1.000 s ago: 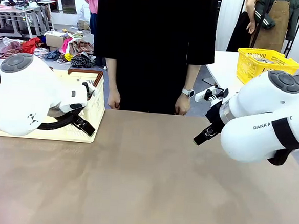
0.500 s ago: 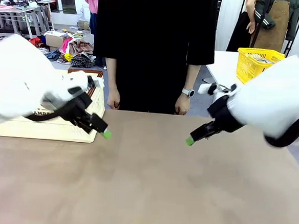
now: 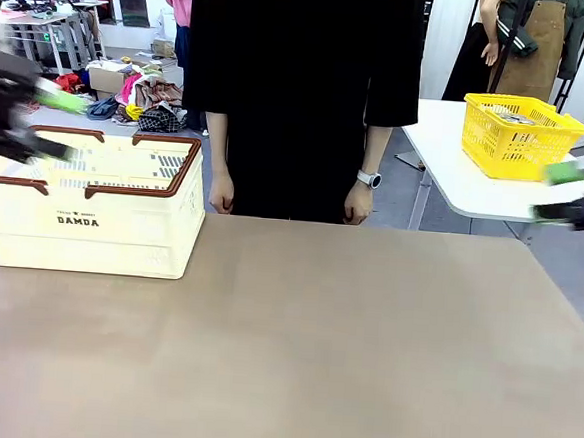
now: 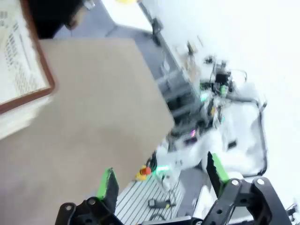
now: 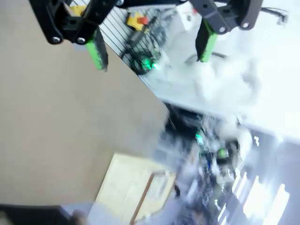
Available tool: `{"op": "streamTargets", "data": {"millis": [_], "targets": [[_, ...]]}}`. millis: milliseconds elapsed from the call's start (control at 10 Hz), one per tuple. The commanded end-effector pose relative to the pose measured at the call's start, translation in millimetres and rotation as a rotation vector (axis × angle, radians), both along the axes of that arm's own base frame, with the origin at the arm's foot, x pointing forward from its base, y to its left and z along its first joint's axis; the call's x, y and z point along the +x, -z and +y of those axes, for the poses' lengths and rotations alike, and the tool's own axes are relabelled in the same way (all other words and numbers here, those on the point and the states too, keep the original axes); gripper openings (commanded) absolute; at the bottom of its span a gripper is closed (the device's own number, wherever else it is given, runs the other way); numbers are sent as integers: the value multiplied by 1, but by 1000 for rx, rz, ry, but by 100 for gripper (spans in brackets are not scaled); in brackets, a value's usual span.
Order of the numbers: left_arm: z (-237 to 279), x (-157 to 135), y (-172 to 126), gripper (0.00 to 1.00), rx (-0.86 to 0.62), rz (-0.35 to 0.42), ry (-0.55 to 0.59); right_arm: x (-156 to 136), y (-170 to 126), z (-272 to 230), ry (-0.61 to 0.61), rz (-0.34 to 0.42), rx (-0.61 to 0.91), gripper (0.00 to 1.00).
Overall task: Place the drinks into the Shopping basket.
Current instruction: Pick up one drink and place it into the Shopping basket.
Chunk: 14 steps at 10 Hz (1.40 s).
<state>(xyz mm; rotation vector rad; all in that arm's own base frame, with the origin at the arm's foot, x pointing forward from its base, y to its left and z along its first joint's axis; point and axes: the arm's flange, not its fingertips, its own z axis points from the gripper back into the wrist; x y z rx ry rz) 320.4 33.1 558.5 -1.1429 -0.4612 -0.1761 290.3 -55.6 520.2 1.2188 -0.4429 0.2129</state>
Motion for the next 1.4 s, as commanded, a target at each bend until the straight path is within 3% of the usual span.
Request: {"op": "streamTargets", "data": {"millis": [0,100,300,500,600,1300], "targets": [[79,-10,44,100,-96,3,-166,-26,27,-83,239,48,167,100],[114,-23,75,100,-133,64,-219,-43,39,-115,327,71,214,100],[170,-60,134,100,-284,72,-426,-62,71,-152,446,114,277,100],[177,-72,141,100,-243,4,-600,-55,102,-152,498,194,247,100],[204,-72,133,100,-254,101,-478,-76,76,-178,485,161,272,100],[204,-72,133,100,-254,101,-478,-76,76,-178,485,161,272,100]]}}
